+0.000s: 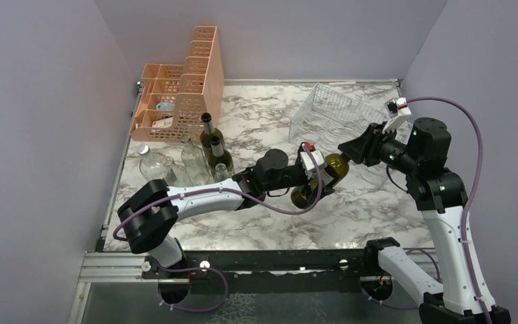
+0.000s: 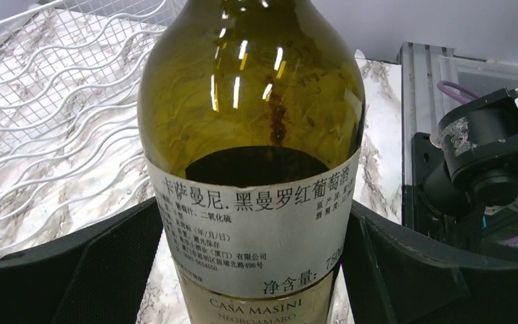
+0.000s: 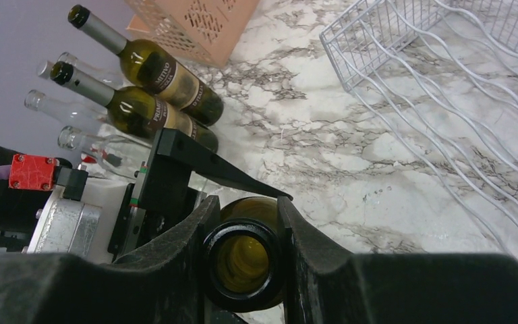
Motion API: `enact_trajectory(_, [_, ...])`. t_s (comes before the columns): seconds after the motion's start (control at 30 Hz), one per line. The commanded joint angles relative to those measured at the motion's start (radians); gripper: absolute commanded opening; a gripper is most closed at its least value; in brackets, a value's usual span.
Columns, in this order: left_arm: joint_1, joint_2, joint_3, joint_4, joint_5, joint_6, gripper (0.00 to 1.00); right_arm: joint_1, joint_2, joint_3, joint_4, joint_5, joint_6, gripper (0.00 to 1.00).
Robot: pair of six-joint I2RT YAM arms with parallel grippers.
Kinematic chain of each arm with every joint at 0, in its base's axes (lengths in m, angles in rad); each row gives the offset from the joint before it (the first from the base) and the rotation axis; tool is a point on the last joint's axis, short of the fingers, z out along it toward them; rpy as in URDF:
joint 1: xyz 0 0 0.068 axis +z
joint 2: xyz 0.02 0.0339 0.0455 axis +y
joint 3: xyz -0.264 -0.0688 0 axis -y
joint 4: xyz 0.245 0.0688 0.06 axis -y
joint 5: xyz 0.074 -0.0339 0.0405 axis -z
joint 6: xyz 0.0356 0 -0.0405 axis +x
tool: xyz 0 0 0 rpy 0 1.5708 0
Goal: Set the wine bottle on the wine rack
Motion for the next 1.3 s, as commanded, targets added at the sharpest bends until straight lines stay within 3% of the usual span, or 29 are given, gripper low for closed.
enact_trajectory(0.0, [0.007,-0.019,-0.02,0.028,0.037,0.068,0.96,0.0,-0.026,0.068,0.034,-0.138,0.013,0.01])
enact_trajectory(0.03, [0.009,-0.02,-0.02,0.028,0.049,0.072,0.93,0.0,-0.027,0.069,0.028,-0.143,0.01,0.01])
enact_trajectory(0.1, [0.012,-0.018,-0.015,0.028,0.064,0.079,0.78,0.0,-0.028,0.074,0.016,-0.16,0.008,0.01])
enact_trajectory(0.17, [0.014,-0.015,-0.01,0.03,0.062,0.085,0.59,-0.001,-0.028,0.081,0.002,-0.175,0.006,0.01])
enact_trajectory(0.23, [0.016,-0.013,0.002,0.029,0.054,0.097,0.32,0.001,-0.032,0.087,-0.015,-0.173,0.002,0.01])
enact_trajectory(0.27, [0.02,-0.013,0.008,0.029,0.058,0.109,0.12,0.0,-0.031,0.093,-0.027,-0.17,-0.001,0.01])
enact_trajectory(0.3, [0.024,-0.015,0.011,0.028,0.052,0.125,0.0,-0.001,-0.03,0.1,-0.045,-0.162,-0.003,0.08])
enact_trajectory(0.4, [0.032,-0.033,0.024,0.022,0.044,0.222,0.0,0.0,-0.023,0.134,-0.124,-0.065,-0.01,0.64])
enact_trajectory(0.43, [0.033,-0.041,0.031,0.015,0.044,0.268,0.0,0.0,-0.021,0.148,-0.15,-0.01,-0.013,0.74])
enact_trajectory(0.5, [0.038,-0.059,0.048,-0.011,0.054,0.393,0.0,-0.001,-0.016,0.177,-0.201,0.062,-0.028,0.83])
enact_trajectory(0.9, [0.071,-0.048,0.177,-0.172,0.041,1.284,0.0,0.0,-0.023,0.204,-0.311,0.124,-0.13,0.84])
enact_trajectory(1.07, [0.075,-0.033,0.244,-0.294,0.05,1.498,0.0,0.002,-0.06,0.097,-0.263,-0.031,-0.179,0.84])
enact_trajectory(1.27, [0.079,-0.035,0.314,-0.395,0.079,1.657,0.0,0.009,-0.058,0.024,-0.258,-0.017,-0.168,0.8])
